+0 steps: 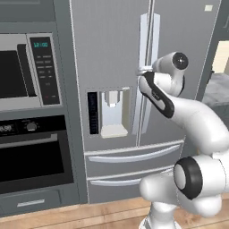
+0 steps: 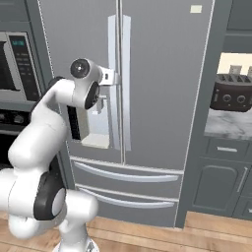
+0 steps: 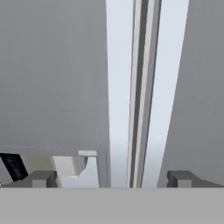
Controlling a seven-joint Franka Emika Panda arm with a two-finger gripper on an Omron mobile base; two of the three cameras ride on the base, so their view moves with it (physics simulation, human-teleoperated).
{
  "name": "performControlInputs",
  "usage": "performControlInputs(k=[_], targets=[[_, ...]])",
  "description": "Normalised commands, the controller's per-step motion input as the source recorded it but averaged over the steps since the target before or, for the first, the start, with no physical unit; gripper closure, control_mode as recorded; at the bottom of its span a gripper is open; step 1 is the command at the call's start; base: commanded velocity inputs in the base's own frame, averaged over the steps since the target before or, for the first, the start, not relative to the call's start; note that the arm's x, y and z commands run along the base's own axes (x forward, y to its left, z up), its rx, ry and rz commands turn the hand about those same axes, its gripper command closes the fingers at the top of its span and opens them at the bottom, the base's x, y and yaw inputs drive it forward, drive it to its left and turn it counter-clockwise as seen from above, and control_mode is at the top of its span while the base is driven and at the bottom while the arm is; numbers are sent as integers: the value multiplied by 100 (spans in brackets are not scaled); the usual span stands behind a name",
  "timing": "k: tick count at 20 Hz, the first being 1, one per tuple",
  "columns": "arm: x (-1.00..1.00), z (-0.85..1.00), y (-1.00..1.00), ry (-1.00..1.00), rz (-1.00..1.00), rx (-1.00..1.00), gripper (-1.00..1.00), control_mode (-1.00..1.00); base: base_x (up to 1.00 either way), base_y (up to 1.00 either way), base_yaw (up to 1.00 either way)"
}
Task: Retrieve the banana and kiwi from the fridge and place them into the bowl on the dining table.
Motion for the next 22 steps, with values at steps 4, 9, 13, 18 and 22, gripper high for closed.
performControlInputs(k=[4,9,13,18,22], targets=[[86,0,5,2,0,0,-100,-100,0,0,0],[84,0,0,0,0,0,-100,-100,0,0,0],[78,0,0,0,0,0,-100,-100,0,0,0],[77,0,0,1,0,0,-100,-100,0,0,0],[70,0,-5,0,-1,0,-100,-100,0,0,0]])
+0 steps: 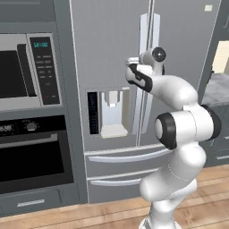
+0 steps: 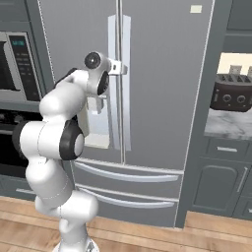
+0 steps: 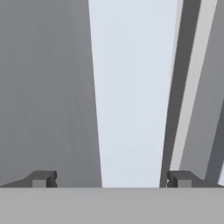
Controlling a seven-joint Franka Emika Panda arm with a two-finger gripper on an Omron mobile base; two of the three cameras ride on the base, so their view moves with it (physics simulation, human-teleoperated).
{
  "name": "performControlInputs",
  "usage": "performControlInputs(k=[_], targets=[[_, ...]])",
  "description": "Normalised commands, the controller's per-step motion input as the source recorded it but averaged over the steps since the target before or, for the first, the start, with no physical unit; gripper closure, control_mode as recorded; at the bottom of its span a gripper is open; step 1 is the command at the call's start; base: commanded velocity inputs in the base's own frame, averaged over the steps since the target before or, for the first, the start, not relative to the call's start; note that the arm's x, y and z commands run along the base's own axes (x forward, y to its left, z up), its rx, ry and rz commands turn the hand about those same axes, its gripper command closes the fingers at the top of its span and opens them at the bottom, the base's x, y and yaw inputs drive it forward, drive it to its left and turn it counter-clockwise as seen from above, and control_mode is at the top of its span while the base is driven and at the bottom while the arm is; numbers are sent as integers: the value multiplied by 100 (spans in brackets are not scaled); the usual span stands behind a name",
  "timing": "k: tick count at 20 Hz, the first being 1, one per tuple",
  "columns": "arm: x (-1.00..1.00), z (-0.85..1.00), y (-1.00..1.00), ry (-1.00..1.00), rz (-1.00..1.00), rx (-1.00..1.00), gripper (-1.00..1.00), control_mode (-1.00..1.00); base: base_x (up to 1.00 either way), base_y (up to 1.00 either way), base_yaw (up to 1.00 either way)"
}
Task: Retrieve the banana and kiwi from the fridge and place them into the bowl on the dining table.
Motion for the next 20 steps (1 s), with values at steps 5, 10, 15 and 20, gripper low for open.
performControlInputs(k=[5,10,15,20], targets=[[55,0,-30,0,0,0,-100,-100,0,0,0],[19,0,-56,0,0,0,-100,-100,0,0,0],[10,0,-62,2,-1,0,-100,-100,0,0,0],[6,0,-67,4,-3,0,-100,-100,0,0,0]])
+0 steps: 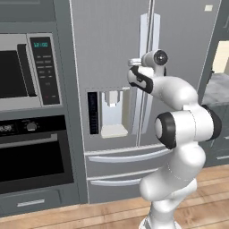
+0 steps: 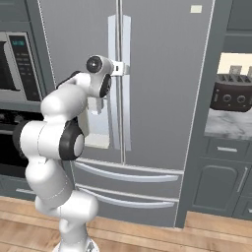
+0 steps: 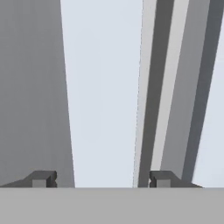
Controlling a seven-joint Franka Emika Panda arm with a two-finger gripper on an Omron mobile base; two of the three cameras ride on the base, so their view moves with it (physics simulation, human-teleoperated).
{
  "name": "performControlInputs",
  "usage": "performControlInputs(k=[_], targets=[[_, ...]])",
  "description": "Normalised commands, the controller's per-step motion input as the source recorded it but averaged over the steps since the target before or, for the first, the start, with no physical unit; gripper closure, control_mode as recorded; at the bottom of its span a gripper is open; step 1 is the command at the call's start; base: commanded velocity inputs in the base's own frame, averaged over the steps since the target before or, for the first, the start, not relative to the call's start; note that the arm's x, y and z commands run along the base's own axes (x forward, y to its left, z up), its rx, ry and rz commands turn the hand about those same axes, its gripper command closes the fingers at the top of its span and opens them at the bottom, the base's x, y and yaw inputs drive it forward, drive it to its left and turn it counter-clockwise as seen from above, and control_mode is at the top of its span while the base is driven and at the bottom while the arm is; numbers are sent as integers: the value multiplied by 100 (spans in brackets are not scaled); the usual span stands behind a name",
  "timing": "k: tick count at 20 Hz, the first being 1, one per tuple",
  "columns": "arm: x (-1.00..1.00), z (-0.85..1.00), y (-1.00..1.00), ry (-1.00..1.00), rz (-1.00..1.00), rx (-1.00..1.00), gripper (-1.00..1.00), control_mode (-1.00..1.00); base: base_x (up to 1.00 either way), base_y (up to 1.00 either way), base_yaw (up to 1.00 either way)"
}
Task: Retrieve the banana and kiwi from the fridge and place them into the bowl on the dining table.
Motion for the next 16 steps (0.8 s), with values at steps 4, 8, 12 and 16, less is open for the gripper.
performControlInputs(k=[4,8,12,16], targets=[[79,-9,-28,1,0,0,100,-100,0,0,0],[68,-15,-4,-1,2,0,100,-100,0,0,0],[-16,0,0,2,0,0,100,-100,0,0,0],[-68,17,8,5,0,0,100,-100,0,0,0]])
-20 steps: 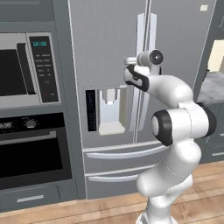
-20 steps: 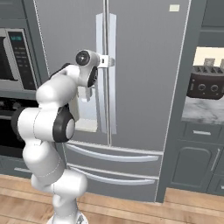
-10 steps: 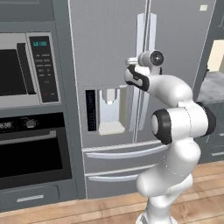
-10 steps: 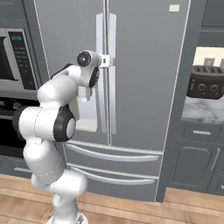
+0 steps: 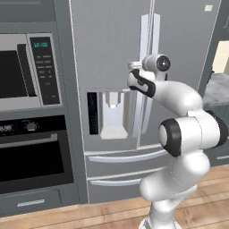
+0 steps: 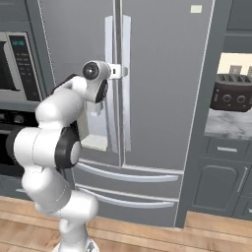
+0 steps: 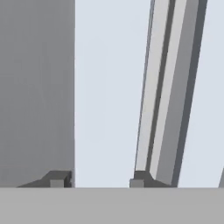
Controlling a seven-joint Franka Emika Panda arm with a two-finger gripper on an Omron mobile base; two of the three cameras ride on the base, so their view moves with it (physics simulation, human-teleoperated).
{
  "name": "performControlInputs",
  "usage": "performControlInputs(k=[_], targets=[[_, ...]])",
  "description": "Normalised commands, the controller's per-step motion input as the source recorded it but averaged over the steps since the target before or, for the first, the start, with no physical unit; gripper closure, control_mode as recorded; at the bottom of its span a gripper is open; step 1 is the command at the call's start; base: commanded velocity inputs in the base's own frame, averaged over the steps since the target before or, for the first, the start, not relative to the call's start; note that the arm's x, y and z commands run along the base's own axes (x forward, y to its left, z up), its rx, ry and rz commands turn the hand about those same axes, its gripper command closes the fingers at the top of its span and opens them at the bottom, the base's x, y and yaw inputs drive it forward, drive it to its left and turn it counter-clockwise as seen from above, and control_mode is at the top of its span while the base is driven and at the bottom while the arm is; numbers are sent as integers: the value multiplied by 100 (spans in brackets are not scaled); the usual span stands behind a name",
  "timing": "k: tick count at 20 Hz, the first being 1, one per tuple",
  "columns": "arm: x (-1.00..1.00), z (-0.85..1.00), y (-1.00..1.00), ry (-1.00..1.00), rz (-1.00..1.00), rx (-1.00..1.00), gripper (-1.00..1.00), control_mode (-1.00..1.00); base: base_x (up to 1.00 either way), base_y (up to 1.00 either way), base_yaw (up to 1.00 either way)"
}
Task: Retrieve the banana and kiwi from the fridge and place them into the bowl on the dining table.
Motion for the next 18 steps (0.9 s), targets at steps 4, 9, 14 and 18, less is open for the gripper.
performControlInputs(k=[4,9,14,18], targets=[[-70,31,27,9,-3,0,100,-100,0,0,0],[-79,39,31,8,-7,0,100,-100,0,0,0],[-78,31,39,7,-8,0,100,-100,0,0,0],[-71,29,37,9,-7,0,100,-100,0,0,0]])
